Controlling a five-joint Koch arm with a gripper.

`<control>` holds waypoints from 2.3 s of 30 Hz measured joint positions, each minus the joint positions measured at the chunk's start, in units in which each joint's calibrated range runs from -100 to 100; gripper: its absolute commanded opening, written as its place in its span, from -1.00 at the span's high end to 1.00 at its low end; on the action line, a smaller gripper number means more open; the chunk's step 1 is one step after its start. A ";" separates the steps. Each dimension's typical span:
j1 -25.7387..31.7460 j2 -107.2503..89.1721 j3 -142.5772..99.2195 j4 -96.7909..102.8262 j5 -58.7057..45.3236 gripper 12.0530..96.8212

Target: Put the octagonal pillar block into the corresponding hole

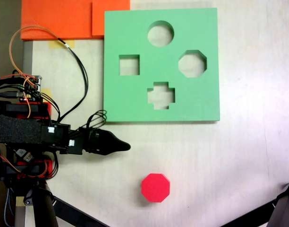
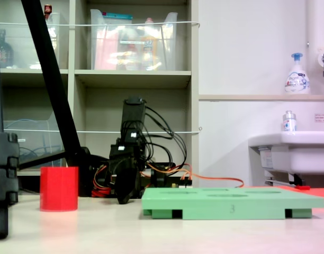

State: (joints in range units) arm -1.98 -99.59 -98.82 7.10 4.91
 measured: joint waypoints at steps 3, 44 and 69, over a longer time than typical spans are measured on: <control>-1.56 0.00 0.00 0.00 3.76 0.14; -8.45 19.02 81.23 -99.46 35.16 -0.38; -8.55 78.11 112.00 -99.46 37.26 -0.39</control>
State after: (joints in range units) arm -10.53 -21.48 13.18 -92.36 42.17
